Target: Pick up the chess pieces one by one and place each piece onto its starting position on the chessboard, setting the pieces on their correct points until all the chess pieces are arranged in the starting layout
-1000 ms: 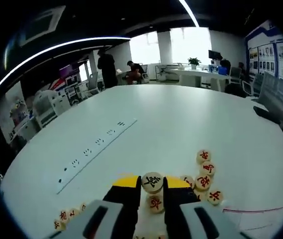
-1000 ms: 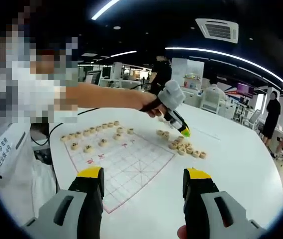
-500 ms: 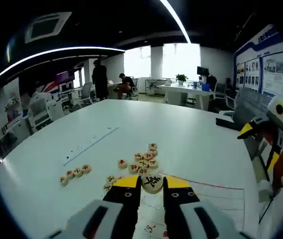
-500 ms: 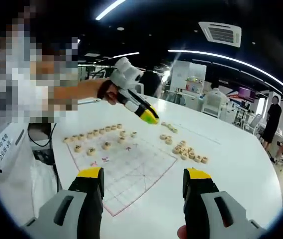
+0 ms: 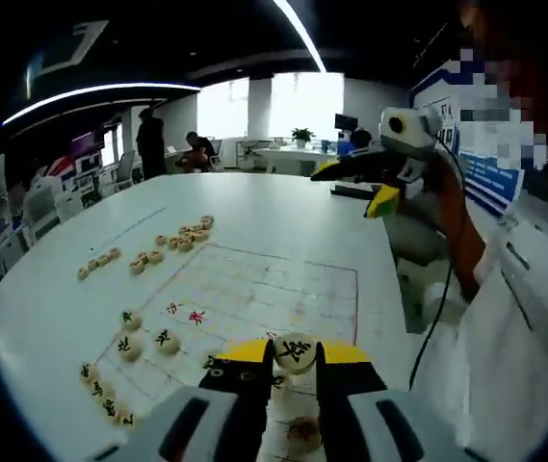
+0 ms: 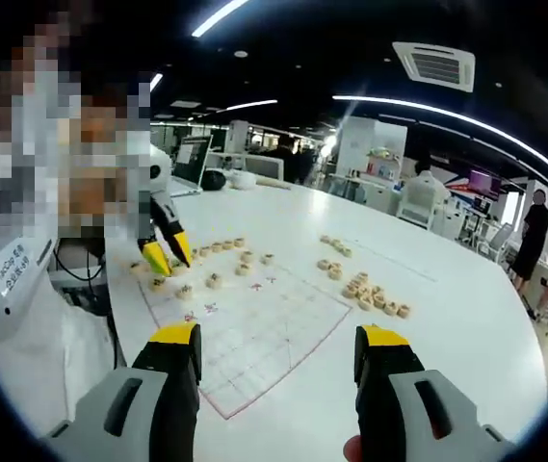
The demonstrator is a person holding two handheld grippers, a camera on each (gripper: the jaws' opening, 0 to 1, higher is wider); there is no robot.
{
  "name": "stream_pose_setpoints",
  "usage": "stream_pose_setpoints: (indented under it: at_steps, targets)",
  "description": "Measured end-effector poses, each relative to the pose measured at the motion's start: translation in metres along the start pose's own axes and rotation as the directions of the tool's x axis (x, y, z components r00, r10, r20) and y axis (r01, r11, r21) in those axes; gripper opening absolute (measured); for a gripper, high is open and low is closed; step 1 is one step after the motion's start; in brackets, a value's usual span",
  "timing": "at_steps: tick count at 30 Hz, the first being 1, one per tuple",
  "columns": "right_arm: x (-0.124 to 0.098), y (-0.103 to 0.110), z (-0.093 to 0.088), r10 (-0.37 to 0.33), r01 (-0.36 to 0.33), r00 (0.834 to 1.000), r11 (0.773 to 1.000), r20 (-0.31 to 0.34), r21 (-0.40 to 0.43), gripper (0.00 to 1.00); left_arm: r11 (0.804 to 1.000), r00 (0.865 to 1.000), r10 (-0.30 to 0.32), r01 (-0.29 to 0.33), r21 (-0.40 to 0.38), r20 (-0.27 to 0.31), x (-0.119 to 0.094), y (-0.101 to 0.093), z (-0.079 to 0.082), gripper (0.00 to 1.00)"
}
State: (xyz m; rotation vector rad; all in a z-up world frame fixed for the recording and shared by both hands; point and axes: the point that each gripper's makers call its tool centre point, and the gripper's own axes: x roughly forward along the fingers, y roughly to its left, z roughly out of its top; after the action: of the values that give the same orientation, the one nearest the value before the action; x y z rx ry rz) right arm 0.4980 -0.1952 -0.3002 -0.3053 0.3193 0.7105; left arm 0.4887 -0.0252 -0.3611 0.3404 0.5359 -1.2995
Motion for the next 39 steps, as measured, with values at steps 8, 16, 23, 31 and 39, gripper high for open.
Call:
stream_pose_setpoints:
  at_steps: [8,16,23,31,39]
  targets:
    - [0.000,0.006,-0.001,0.022,-0.022,1.000,1.000,-0.005,-0.006,0.65,0.997,0.997,-0.078,0.077,-0.021,-0.015,-0.001,-0.037,-0.032,0.20]
    - [0.000,0.005,-0.001,0.024,-0.024,1.000,1.000,-0.008,-0.011,0.65,0.997,0.995,-0.076,0.077,0.013,-0.064,0.008,-0.038,-0.043,0.20]
    - [0.000,0.007,-0.003,0.036,-0.036,0.999,0.999,-0.016,-0.018,0.65,0.995,0.995,-0.043,0.051,0.085,-0.090,0.012,-0.034,-0.045,0.20]
    - [0.000,0.015,-0.008,0.072,-0.074,0.997,0.996,-0.040,-0.044,0.65,0.995,0.995,-0.039,0.047,0.092,-0.095,0.007,-0.030,-0.046,0.30]
    - [0.001,0.017,-0.008,0.078,-0.080,0.996,0.996,-0.040,-0.050,0.65,0.999,0.999,-0.011,0.009,0.053,0.044,-0.008,-0.020,-0.011,0.32]
